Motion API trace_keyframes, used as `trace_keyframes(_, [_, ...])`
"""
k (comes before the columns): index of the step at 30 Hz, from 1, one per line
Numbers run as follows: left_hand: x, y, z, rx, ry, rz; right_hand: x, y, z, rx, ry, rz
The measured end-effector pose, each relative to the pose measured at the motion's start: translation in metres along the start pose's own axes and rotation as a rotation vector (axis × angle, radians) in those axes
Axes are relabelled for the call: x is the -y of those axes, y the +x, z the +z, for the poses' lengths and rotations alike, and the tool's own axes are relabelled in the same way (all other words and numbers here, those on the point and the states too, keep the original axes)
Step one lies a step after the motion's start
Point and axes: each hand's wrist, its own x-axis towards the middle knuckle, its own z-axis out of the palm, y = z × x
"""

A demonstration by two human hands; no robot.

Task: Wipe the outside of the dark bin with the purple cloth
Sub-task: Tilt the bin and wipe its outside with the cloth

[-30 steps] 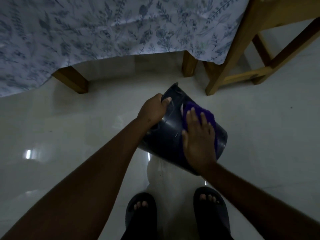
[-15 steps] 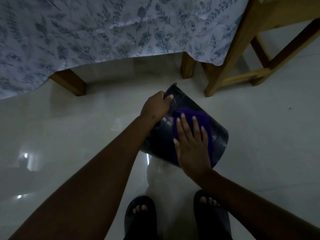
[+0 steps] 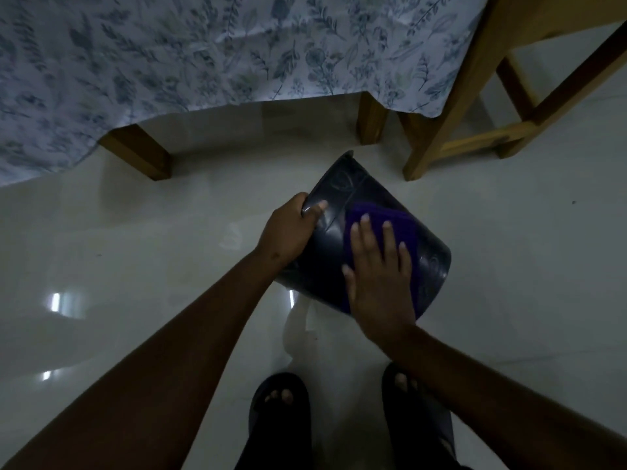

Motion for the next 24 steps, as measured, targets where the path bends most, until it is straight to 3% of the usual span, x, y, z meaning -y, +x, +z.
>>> trace_keyframes(3, [-0.007,0.01,0.001,0.041,-0.016,-0.008,-0.002,0.016,-0.002,0.035,0.017,-0.046])
trace_keyframes(8, [-0.015,0.019,0.0,0.047,-0.05,-0.022,-0.038,0.093,-0.022,-0.023,0.282,0.196])
trace_keyframes(15, [-0.02,0.027,0.004,0.058,-0.014,-0.058,-0.004,0.021,0.001,-0.025,-0.013,-0.078])
trace_keyframes(21, [-0.03,0.032,0.002,0.079,-0.081,-0.078,-0.04,0.081,-0.018,-0.082,0.225,0.236])
trace_keyframes(24, [-0.027,0.032,0.005,0.071,-0.086,-0.12,-0.022,0.025,-0.003,-0.043,0.052,0.123])
